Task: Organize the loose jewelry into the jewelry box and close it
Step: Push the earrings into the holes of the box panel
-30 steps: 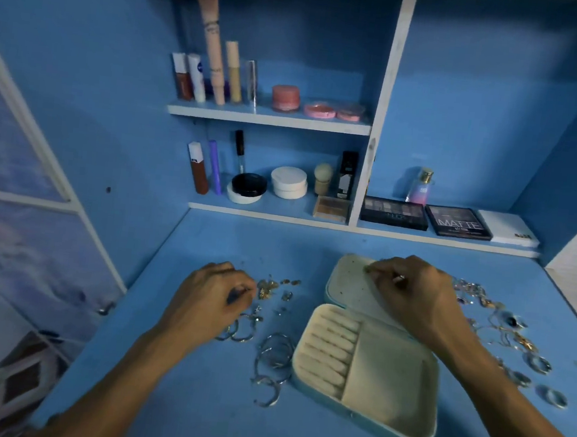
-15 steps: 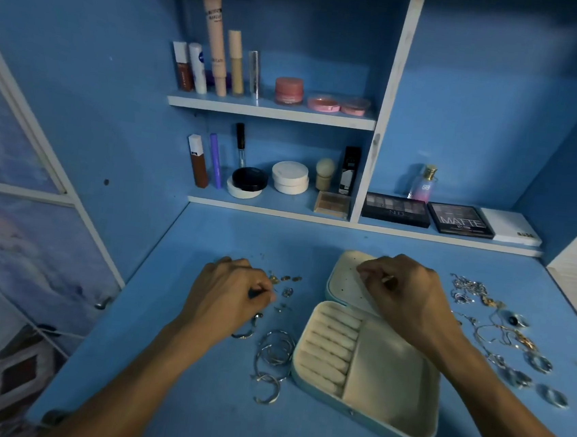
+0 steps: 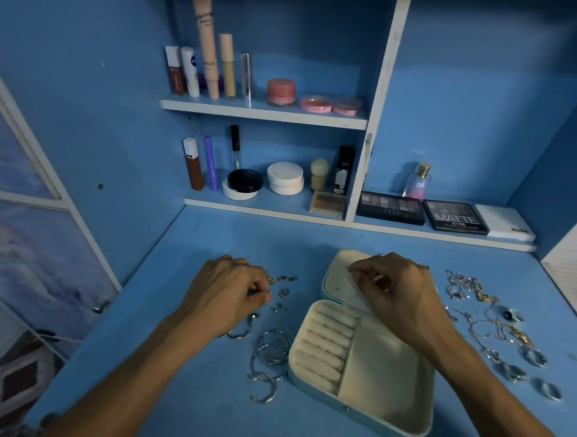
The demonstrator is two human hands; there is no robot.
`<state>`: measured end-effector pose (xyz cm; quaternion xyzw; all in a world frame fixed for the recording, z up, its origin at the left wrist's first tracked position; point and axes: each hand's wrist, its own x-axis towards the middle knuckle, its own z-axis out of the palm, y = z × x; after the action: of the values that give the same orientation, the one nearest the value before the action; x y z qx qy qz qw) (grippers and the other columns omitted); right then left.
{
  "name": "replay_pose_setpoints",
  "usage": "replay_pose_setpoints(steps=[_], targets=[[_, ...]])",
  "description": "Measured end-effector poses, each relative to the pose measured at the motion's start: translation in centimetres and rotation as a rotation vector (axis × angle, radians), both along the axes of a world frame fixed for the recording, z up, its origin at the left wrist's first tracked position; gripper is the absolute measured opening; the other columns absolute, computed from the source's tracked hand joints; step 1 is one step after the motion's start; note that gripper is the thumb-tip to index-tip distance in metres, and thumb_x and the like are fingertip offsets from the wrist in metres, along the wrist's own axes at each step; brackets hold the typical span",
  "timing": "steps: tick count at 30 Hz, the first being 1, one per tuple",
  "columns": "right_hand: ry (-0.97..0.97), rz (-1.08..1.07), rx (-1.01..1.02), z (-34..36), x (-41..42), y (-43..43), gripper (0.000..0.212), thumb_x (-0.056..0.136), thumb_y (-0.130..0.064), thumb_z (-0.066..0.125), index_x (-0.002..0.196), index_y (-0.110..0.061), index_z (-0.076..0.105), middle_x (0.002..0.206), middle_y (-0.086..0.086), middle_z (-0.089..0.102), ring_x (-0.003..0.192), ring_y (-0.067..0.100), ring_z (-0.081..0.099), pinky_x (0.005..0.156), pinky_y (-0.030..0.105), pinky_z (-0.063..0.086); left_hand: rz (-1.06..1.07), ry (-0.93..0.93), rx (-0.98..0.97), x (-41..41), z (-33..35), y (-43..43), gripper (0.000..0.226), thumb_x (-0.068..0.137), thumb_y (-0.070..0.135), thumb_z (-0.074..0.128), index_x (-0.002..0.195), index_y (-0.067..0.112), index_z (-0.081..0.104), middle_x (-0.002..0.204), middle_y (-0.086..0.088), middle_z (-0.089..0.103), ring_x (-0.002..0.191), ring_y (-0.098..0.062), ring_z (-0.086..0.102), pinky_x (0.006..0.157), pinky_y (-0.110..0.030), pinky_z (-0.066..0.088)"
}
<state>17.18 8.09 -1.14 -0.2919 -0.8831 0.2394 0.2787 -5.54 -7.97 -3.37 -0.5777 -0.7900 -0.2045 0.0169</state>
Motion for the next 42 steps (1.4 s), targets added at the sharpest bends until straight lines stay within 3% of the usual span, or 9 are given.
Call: replay_pose_setpoints(steps=[6, 9, 12, 17, 21, 24, 31, 35, 42], targets=[[-0.019, 0.022, -0.007, -0.1, 0.2, -0.2, 0.013, 0.092, -0.019, 0.068, 0.098, -0.025, 0.078, 0.090, -0.006, 0.070, 0.070, -0.001, 0.062, 0.065, 0.005, 0.043, -0.046, 0.254, 0.043, 0.5, -0.3, 0.0, 0.007, 0.080, 0.017, 0.078, 0.080, 0.020, 0.071, 0.067, 0.004, 0.066, 0.067, -0.023, 0.060, 0.063, -0.034, 0.047], [-0.021, 0.024, -0.021, -0.2, 0.2, -0.3, 0.014, 0.092, -0.019, 0.068, 0.098, -0.026, 0.078, 0.089, -0.008, 0.068, 0.071, -0.002, 0.062, 0.065, 0.005, 0.042, -0.039, 0.239, 0.112, 0.2, -0.7, 0.0, 0.009, 0.083, 0.012, 0.076, 0.087, 0.018, 0.070, 0.068, 0.003, 0.068, 0.066, -0.024, 0.060, 0.062, -0.036, 0.050], [-0.018, 0.040, -0.022, -0.1, 0.0, -0.5, 0.014, 0.091, -0.018, 0.069, 0.098, -0.026, 0.078, 0.086, -0.013, 0.065, 0.070, -0.002, 0.062, 0.066, 0.005, 0.042, -0.006, 0.064, 0.143, 0.1, -0.4, -0.2, 0.010, 0.089, 0.012, 0.069, 0.094, 0.019, 0.073, 0.074, 0.006, 0.070, 0.072, -0.021, 0.063, 0.067, -0.035, 0.051], [0.020, 0.066, -0.032, 0.6, -0.4, -0.8, 0.014, 0.091, -0.013, 0.070, 0.096, -0.022, 0.079, 0.082, -0.021, 0.059, 0.079, -0.009, 0.060, 0.068, 0.001, 0.039, 0.146, -0.525, 0.165, 0.5, 1.5, -0.8, 0.018, 0.095, 0.012, 0.064, 0.091, 0.026, 0.075, 0.078, 0.014, 0.071, 0.071, -0.005, 0.064, 0.066, -0.015, 0.050], [0.030, 0.107, -0.029, 0.8, -1.4, -1.1, 0.012, 0.092, -0.014, 0.069, 0.095, -0.020, 0.078, 0.081, -0.027, 0.058, 0.079, -0.010, 0.060, 0.069, 0.001, 0.039, 0.208, -0.782, 0.171, 0.3, 2.2, -1.4, 0.029, 0.097, 0.006, 0.058, 0.089, 0.025, 0.078, 0.081, 0.008, 0.075, 0.072, -0.003, 0.068, 0.077, -0.026, 0.057], [0.027, 0.127, -0.039, 0.7, -2.2, -1.2, 0.013, 0.092, -0.016, 0.068, 0.096, -0.023, 0.078, 0.087, -0.017, 0.065, 0.082, -0.005, 0.062, 0.070, 0.004, 0.042, 0.194, -0.954, 0.207, 0.3, 2.5, -1.8, 0.028, 0.097, 0.002, 0.059, 0.092, 0.020, 0.078, 0.081, 0.001, 0.076, 0.074, -0.006, 0.068, 0.072, -0.021, 0.056], [-0.039, 0.219, -0.020, 1.1, -6.2, -1.9, 0.013, 0.093, -0.017, 0.067, 0.097, -0.023, 0.077, 0.087, -0.013, 0.064, 0.074, -0.004, 0.057, 0.071, 0.006, 0.042, 0.210, -1.132, 0.275, -0.4, 2.4, -3.0, 0.022, 0.096, 0.000, 0.061, 0.095, 0.013, 0.079, 0.087, -0.009, 0.076, 0.078, -0.014, 0.067, 0.074, -0.022, 0.056], [-0.129, 0.306, 0.008, 1.1, -9.3, -2.7, 0.013, 0.092, -0.018, 0.065, 0.097, -0.022, 0.077, 0.093, -0.006, 0.068, 0.071, 0.000, 0.056, 0.076, 0.023, 0.052, 0.369, -1.264, 0.410, -0.5, 2.1, -3.3, 0.026, 0.097, -0.001, 0.055, 0.087, 0.009, 0.077, 0.071, -0.004, 0.067, 0.065, -0.011, 0.058, 0.063, -0.020, 0.054], [-0.335, 0.343, 0.068, 0.3, -13.9, -3.5, 0.019, 0.089, -0.019, 0.064, 0.103, -0.021, 0.076, 0.106, 0.002, 0.071, 0.097, 0.022, 0.065, 0.087, 0.036, 0.054, 0.456, -1.536, 0.502, -1.2, 2.4, -3.9, 0.014, 0.094, 0.004, 0.063, 0.091, 0.000, 0.075, 0.069, -0.005, 0.062, 0.063, -0.012, 0.059, 0.060, -0.022, 0.058]])
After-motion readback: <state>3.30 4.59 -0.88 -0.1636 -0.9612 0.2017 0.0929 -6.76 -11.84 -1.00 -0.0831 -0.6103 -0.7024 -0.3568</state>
